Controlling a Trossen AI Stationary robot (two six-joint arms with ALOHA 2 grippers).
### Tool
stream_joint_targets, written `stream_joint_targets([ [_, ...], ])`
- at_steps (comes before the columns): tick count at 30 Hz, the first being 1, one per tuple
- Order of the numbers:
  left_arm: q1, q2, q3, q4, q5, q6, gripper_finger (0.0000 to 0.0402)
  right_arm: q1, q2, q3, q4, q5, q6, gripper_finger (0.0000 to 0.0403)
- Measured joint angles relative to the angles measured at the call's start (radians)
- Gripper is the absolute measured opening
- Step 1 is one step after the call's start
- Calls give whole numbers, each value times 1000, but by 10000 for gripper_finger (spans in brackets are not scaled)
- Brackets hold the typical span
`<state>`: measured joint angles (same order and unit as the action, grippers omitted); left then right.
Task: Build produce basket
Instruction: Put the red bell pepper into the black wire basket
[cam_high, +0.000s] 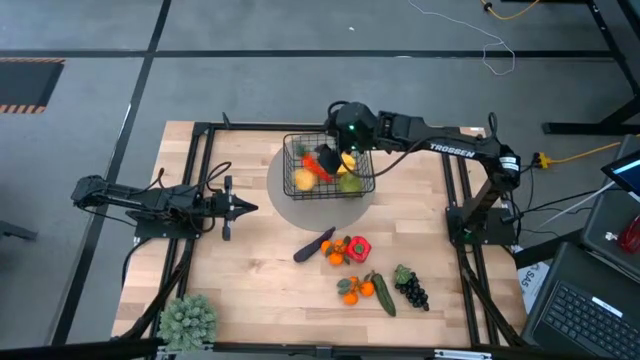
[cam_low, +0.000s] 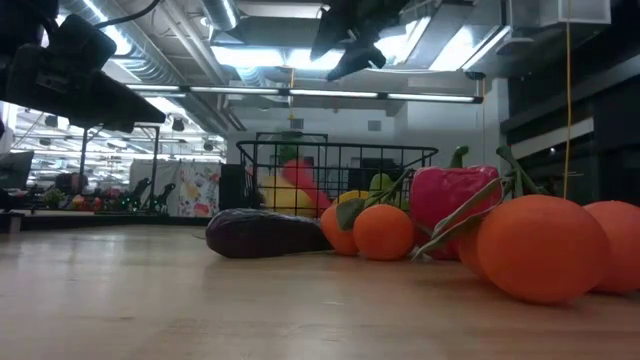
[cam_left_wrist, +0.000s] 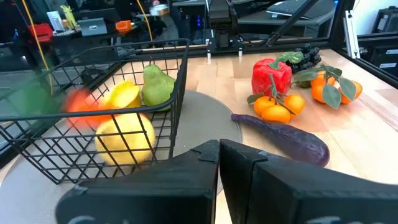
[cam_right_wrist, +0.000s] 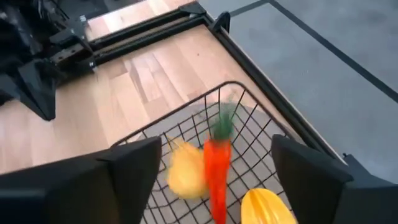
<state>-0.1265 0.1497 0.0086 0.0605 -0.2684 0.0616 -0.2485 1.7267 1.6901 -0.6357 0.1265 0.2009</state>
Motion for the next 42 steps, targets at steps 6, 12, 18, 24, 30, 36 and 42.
stream_joint_targets([
  [6, 0, 0, 0, 0, 0, 0, 4, 4, 0, 0, -4, 0, 4, 295],
  [12, 0, 0, 0, 0, 0, 0, 4, 12, 0, 0, -101, -50, 68, 264],
  [18, 0, 0, 0, 0, 0, 0, 4, 68, -3, 0, -117, -232, 84, 233],
  [24, 0, 0, 0, 0, 0, 0, 4, 163, -6, 0, -221, -394, 83, 213],
  [30, 0, 0, 0, 0, 0, 0, 4, 295, -6, 0, -383, -370, 115, 212],
  [36, 0, 0, 0, 0, 0, 1, 4, 448, -6, -48, -393, -256, 206, 212],
  [42, 0, 0, 0, 0, 0, 1, 4, 535, -5, -213, -206, -188, 284, 212],
])
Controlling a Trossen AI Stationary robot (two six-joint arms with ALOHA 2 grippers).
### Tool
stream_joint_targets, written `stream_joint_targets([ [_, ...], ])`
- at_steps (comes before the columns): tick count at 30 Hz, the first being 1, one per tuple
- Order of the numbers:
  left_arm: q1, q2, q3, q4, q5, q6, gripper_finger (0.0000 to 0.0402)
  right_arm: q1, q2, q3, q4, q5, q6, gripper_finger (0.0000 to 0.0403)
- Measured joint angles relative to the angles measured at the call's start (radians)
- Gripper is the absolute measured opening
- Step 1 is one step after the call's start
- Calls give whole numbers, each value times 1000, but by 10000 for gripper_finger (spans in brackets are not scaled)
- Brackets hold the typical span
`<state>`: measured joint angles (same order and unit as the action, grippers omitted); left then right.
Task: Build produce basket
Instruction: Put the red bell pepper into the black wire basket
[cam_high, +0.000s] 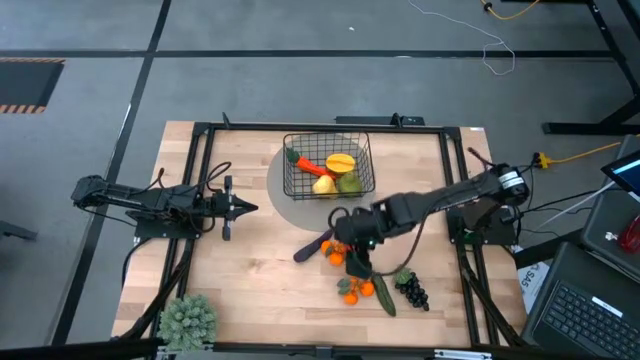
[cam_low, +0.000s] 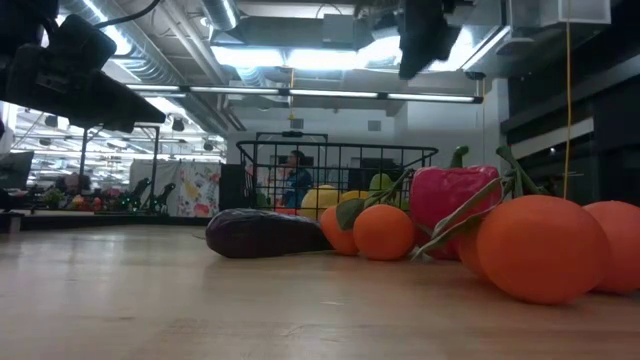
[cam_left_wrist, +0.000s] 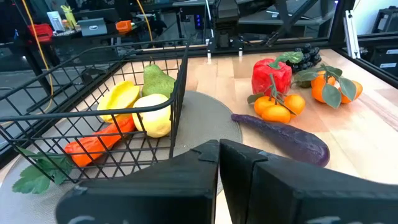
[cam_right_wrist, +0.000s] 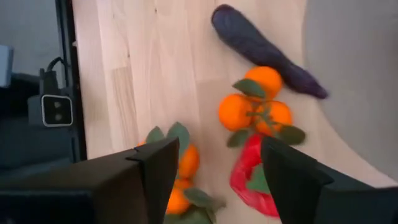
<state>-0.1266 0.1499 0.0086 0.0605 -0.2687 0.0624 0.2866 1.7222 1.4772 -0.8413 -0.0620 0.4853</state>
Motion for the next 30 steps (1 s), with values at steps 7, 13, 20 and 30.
stream_joint_targets([
  [7, 0, 0, 0, 0, 0, 0, 4, 36, 0, -194, 87, 123, 154, 212],
  [13, 0, 0, 0, 0, 0, 0, 4, 46, 1, -224, 63, 168, 243, 212],
  [20, 0, 0, 0, 0, 0, 0, 4, 46, 1, -225, -15, 205, 300, 212],
  [30, 0, 0, 0, 0, 0, 0, 4, 46, 1, -225, -74, 214, 345, 140],
])
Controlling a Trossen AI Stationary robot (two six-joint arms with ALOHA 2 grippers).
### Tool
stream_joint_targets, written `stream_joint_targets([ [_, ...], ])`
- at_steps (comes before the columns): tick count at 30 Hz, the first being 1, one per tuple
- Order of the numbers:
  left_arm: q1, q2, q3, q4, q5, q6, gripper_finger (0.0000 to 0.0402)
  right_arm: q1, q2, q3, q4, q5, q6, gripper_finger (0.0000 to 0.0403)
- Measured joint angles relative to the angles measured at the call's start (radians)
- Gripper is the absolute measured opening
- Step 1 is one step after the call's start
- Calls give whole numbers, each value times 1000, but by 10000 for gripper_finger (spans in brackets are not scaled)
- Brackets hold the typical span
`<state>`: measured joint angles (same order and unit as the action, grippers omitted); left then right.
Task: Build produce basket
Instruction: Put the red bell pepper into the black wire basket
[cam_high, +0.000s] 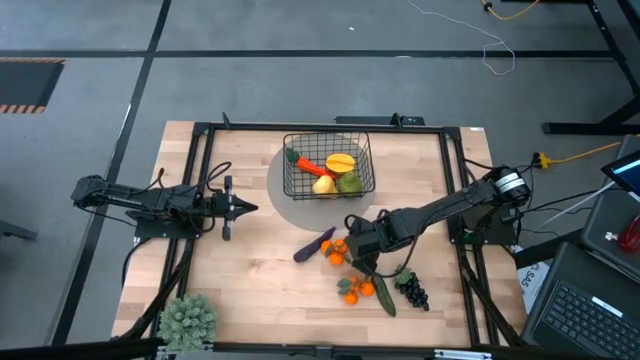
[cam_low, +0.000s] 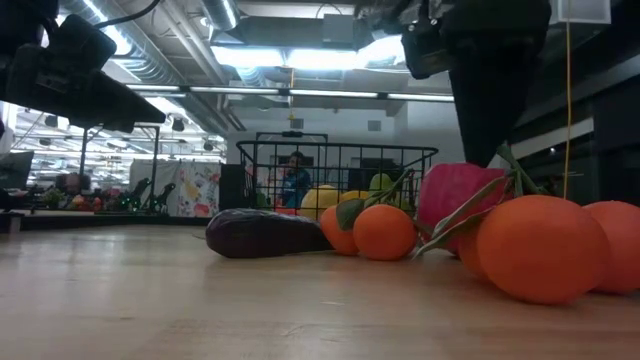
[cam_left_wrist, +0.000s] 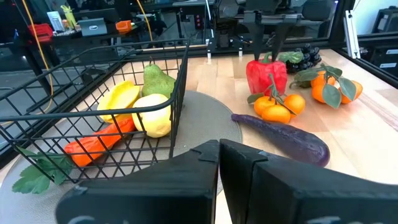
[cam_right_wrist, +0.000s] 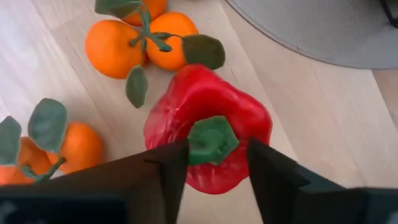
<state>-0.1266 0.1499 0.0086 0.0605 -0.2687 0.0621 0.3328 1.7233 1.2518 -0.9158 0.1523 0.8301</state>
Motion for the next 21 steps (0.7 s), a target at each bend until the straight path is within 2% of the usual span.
stream_joint_targets([
  [9, 0, 0, 0, 0, 0, 0, 4, 0, 0, 0, -1, 12, -25, 18],
  [21, 0, 0, 0, 0, 0, 0, 4, 0, 0, 0, -19, -16, -49, 2],
])
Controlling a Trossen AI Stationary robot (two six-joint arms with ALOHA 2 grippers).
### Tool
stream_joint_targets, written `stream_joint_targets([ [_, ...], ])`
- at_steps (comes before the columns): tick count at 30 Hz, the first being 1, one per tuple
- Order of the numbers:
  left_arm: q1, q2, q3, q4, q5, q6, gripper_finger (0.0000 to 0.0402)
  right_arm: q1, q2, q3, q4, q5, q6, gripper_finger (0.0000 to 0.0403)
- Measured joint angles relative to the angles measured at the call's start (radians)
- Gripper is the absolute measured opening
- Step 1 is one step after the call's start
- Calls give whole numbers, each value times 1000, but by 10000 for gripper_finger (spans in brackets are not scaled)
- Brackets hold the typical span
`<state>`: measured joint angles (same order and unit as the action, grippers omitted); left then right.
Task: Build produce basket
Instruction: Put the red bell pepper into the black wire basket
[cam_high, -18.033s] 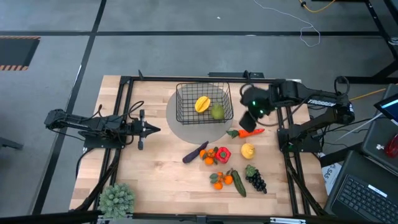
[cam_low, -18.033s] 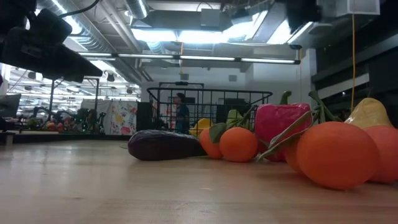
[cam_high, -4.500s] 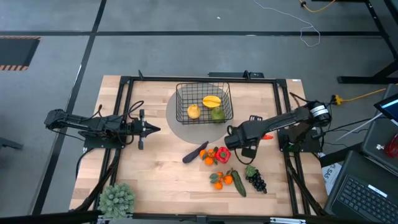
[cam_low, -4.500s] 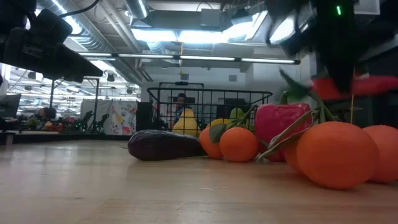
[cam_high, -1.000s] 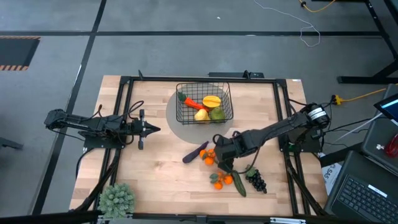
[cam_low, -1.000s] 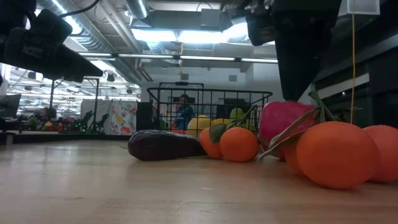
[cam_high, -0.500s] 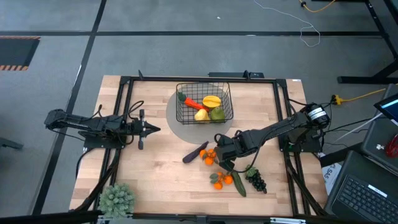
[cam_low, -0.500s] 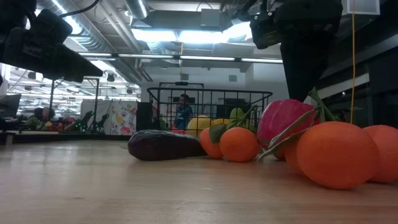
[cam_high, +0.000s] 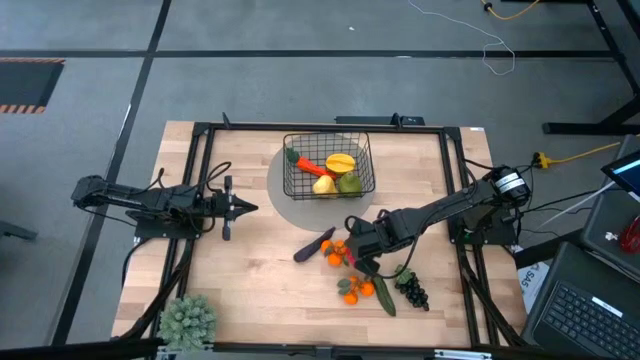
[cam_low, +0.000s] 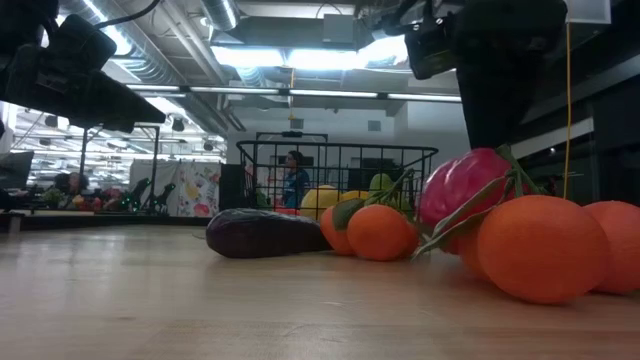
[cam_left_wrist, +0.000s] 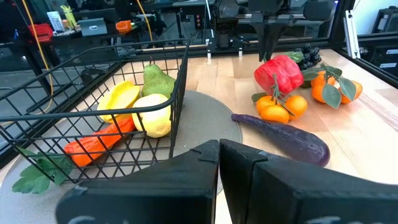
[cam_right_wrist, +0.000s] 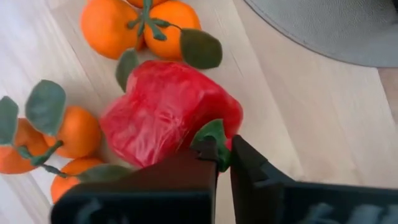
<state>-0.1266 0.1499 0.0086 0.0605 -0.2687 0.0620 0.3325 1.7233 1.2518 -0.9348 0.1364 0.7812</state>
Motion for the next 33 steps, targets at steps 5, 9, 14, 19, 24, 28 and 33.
stream_joint_targets([
  [5, 0, 0, 0, 0, 0, 0, 4, 0, 0, 26, -78, 1, 3, 1],
  [9, 0, 0, 0, 0, 0, 0, 4, 0, 0, 94, -175, 32, 0, 1],
  [14, 0, 0, 0, 0, 0, 0, 4, 0, 0, 246, -319, 72, -20, 0],
  [19, 0, 0, 0, 0, 0, -7, 4, -9, -1, 435, -330, 192, -116, 0],
  [24, 0, 0, 0, 0, 0, -6, 4, -51, -2, 536, -227, 459, -303, 0],
  [28, 0, 0, 0, 0, 0, -6, 4, -136, -1, 547, -52, 489, -476, 0],
  [33, 0, 0, 0, 0, 0, -6, 4, -256, 6, 508, 128, 446, -608, 0],
])
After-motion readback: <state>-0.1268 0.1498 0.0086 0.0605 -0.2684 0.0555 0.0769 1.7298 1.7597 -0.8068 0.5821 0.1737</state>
